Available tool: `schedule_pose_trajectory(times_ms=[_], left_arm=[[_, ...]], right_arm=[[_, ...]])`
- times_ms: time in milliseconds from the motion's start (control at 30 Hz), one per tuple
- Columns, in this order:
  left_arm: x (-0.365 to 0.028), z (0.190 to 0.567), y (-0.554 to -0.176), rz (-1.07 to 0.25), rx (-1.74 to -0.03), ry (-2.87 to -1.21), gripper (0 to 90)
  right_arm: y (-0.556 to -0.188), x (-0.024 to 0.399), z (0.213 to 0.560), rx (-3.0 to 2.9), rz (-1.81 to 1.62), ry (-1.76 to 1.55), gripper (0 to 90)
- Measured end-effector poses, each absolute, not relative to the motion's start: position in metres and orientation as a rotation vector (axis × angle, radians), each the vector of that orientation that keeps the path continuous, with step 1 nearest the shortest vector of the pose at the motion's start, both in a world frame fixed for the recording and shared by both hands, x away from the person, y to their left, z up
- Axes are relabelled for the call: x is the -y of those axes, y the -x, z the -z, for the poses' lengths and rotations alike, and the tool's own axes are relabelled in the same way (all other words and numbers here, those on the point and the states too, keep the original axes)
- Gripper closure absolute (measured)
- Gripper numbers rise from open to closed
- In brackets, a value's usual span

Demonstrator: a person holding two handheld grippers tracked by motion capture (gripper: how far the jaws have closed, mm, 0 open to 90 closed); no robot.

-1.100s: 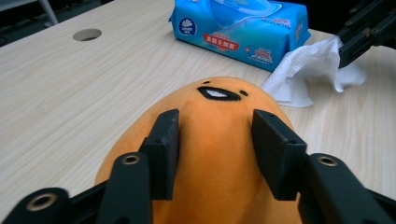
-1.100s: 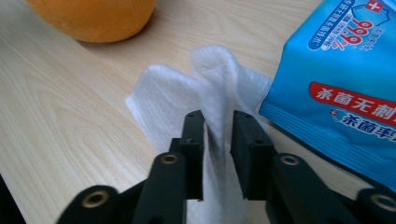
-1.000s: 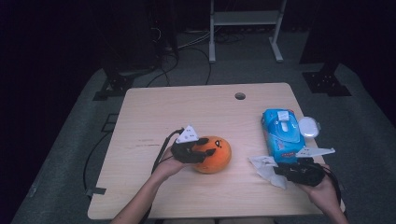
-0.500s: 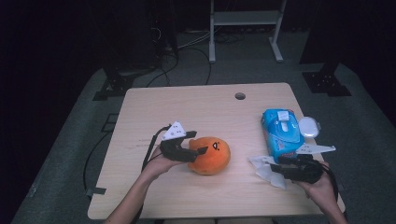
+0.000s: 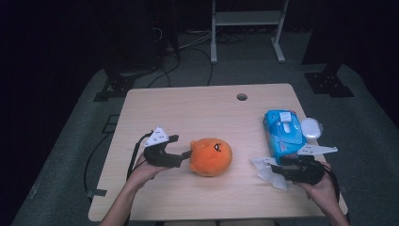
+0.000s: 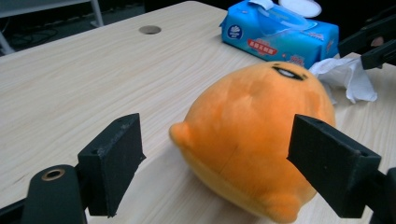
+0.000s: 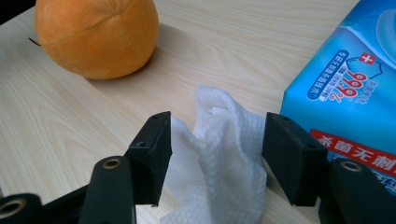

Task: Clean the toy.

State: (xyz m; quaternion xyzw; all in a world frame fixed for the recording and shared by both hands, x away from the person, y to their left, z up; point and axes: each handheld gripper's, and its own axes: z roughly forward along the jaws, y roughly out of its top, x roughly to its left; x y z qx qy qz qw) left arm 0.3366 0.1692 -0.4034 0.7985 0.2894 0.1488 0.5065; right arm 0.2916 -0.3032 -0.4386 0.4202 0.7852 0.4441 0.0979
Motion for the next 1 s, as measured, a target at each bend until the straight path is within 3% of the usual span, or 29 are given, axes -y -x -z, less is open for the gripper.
schedule_pose_trajectory(times_ms=[1000], left_arm=[[-0.222,0.445,-0.317,-0.372,-0.839,-1.961,14.6]], right_arm=[[-0.292,0.295,0.441,-2.351,-1.294,-1.228,39.3]])
